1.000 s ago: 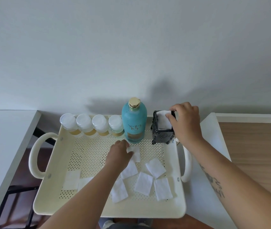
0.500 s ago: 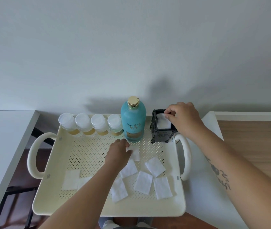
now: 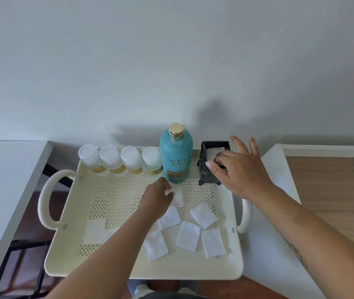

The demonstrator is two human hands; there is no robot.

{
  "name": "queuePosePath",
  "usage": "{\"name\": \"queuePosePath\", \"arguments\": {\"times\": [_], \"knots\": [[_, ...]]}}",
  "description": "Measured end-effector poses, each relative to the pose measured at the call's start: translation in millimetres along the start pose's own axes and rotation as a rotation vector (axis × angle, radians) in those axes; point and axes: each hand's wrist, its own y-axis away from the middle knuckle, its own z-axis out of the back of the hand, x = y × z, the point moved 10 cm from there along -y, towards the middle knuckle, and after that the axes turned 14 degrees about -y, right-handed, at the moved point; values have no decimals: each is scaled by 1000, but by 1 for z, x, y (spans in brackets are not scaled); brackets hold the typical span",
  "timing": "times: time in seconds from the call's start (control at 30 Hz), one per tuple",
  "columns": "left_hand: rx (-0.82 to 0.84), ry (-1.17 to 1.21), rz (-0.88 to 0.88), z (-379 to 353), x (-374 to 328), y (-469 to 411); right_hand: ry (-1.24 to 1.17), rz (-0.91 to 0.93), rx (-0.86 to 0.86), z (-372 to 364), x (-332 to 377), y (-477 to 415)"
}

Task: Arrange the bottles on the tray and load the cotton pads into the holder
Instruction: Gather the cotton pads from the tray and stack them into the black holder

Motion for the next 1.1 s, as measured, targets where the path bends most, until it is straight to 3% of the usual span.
{"name": "queuePosePath", "arguments": {"times": [0.3, 0.43, 0.5, 0.6, 0.83, 0.93, 1.1], "knots": [[-1, 378, 44, 23, 3, 13, -90, -37, 16, -6, -1, 1], [32, 484, 15, 32, -3, 20, -189, 94, -353, 35, 20, 23], [73, 554, -9, 35, -10, 24, -280, 152, -448, 42, 34, 38], [134, 667, -63, 37, -21, 32, -540, 43, -304, 17, 44, 50], [254, 947, -89, 35, -35, 44, -1314, -603, 3, -59, 28, 72], [253, 972, -77, 32, -34, 45, -1533, -678, 51, -70, 31, 76], [239, 970, -59, 27, -28, 47, -1584, -714, 45, -74, 32, 78]]}}
